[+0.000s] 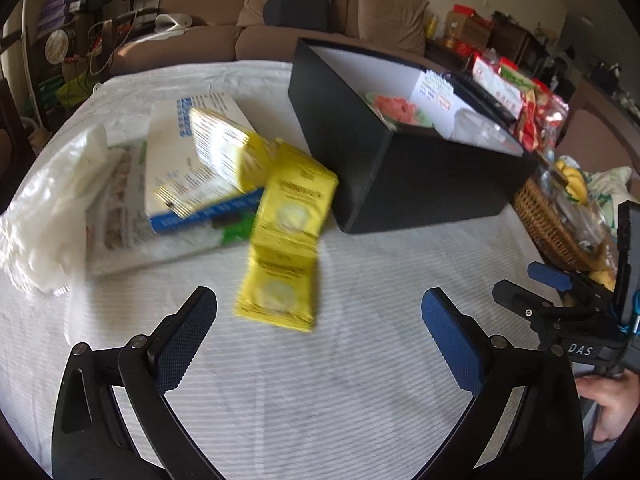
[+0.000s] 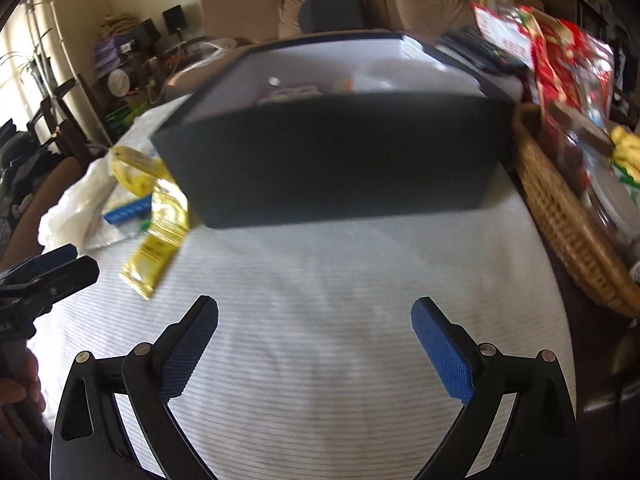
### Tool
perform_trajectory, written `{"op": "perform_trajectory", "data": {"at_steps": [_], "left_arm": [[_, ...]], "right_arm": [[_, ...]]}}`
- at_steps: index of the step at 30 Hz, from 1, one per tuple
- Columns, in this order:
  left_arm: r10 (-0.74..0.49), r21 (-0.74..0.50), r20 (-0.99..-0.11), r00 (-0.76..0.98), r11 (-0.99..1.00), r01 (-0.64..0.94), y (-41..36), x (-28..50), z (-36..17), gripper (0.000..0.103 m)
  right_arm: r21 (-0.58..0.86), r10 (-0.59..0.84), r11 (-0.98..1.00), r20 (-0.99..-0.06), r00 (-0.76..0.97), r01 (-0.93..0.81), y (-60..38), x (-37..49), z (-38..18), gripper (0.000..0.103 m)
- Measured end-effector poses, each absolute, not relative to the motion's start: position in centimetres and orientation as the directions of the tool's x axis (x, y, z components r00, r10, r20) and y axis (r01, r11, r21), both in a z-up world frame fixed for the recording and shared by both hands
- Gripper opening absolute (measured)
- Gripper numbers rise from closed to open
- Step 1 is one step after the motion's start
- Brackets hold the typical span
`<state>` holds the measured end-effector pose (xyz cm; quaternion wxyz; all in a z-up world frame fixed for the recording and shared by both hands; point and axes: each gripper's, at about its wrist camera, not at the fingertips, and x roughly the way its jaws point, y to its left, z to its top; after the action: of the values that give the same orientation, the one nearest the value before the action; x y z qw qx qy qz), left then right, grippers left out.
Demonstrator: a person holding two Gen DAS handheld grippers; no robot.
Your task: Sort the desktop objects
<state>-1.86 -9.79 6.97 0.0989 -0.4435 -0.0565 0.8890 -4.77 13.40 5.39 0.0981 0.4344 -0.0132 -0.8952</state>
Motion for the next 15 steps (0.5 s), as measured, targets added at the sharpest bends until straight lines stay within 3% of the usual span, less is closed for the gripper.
{"op": "perform_trajectory", "data": {"at_steps": [5, 15], "left_arm": [[0.147, -0.090, -0.800, -0.581, -0.988, -0.126, -5.8, -0.4, 4.9, 0.103], [0.085, -0.076, -0.838, -0.540, -0.996, -0.039, -3.7, 0.6, 1.0, 0.103]], "right_arm": [[0.105, -0.175, -0.983, -0.792, -0.585, 0.153, 15.8, -4.1, 3.7, 0.100], [0.081, -0.176, -0.979, -0.800, -0.574, 0.188, 17.1, -3.9, 1.5, 0.100]]}}
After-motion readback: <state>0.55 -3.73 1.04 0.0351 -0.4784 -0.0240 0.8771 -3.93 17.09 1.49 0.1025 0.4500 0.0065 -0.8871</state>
